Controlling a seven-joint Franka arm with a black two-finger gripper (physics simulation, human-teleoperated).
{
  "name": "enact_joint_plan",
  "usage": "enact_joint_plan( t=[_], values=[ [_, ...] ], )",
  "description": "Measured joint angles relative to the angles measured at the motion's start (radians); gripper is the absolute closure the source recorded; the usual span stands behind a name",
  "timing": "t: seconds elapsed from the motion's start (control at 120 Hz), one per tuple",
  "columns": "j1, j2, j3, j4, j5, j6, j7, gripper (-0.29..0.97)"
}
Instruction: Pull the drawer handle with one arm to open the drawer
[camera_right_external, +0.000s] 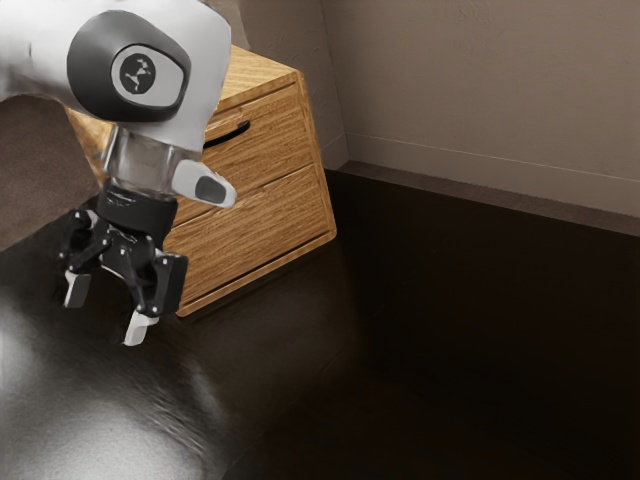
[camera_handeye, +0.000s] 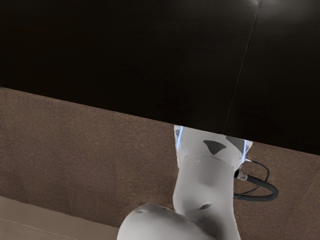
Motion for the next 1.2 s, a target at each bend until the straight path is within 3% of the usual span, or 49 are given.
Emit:
enact_joint_plan(
  t=[0.092, 0.192, 0.467, 0.567, 0.725, 0.958, 1.067, 1.2],
  values=[
    [-0.024, 0.009, 0.024, -0.048, 0.004, 0.228, -0.052, 0.0],
    [-0.034, 0.012, 0.029, -0.057, 0.006, 0.385, -0.101, 0.0],
    [-0.049, 0.034, 0.026, -0.056, -0.037, 0.558, -0.177, 0.0],
    [-0.109, 0.056, 0.03, -0.042, 0.023, 0.604, -0.104, 0.0],
    [-0.226, 0.1, 0.037, -0.043, 0.095, 0.803, 0.022, 0.0],
    [-0.133, 0.141, 0.059, -0.036, 0.296, 1.023, 0.11, 0.0],
    [-0.072, 0.159, 0.059, -0.015, 0.333, 1.072, 0.146, 0.0],
    [-0.06, 0.156, 0.061, -0.012, 0.35, 1.105, 0.183, 0.0]
  ],
)
